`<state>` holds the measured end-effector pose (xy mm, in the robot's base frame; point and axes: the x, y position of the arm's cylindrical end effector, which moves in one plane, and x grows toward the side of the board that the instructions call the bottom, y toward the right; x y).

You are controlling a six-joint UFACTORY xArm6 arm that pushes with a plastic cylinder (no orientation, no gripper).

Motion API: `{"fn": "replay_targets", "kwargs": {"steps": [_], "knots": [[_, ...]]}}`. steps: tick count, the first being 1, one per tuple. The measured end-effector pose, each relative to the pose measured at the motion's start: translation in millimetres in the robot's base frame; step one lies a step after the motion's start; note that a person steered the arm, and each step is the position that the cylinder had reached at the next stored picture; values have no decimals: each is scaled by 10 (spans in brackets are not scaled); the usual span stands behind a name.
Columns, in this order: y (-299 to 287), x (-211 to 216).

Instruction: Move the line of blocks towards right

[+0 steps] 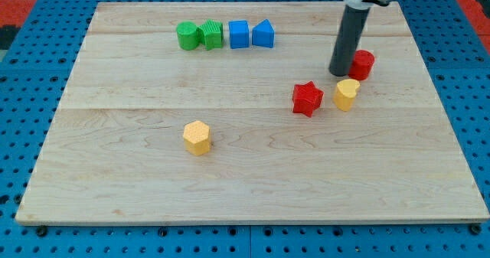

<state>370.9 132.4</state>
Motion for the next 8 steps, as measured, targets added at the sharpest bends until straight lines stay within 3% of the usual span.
{"fn": "replay_targets", "kwargs": {"steps": [2, 4, 5, 8], "knots": [[-1883, -129], [-3603, -642], [-3549, -915], [-1133, -735]]}}
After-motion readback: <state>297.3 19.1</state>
